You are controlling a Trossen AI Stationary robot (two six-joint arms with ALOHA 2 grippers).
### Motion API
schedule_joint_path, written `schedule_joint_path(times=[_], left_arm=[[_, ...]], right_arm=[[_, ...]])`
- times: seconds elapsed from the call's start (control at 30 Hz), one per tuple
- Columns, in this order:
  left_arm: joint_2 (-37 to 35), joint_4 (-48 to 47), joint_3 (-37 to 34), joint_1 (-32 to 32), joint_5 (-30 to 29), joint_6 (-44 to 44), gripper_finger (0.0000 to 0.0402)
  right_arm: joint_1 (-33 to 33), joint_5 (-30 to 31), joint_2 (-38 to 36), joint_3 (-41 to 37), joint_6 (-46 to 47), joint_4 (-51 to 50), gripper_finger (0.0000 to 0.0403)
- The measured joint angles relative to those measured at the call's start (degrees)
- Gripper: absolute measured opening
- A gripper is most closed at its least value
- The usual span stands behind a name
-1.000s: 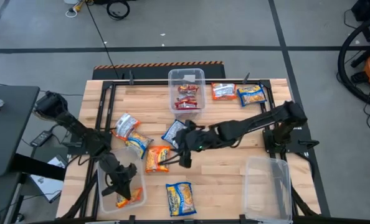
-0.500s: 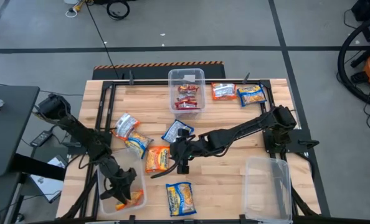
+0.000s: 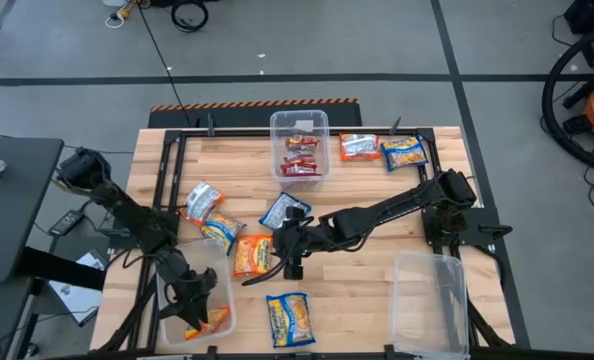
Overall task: Sort Maruchan noodles
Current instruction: Put the orange noodle pack into the bottom left transparent bin
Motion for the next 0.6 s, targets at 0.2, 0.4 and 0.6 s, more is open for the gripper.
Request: schedule_joint_path(times=[0.2, 0.4, 0.6], left_arm=[[-0.3, -5.2, 0.1, 0.0, -1.7, -3.5, 0.0118], [-0.3, -4.8, 0.1, 0.4, -1.5, -4.8, 0.0103], [-1.7, -8.0, 1.2, 0.4, -1.6, -4.3, 0.0066]], right_arm=[[0.0, 0.1, 0.0, 0.0, 1.6, -0.1, 0.0215], [0.0, 0.2, 0.3, 0.0, -1.9, -0.1, 0.0215], [0.2, -1.4, 2.9, 0.0, -6.1, 1.2, 0.0215]])
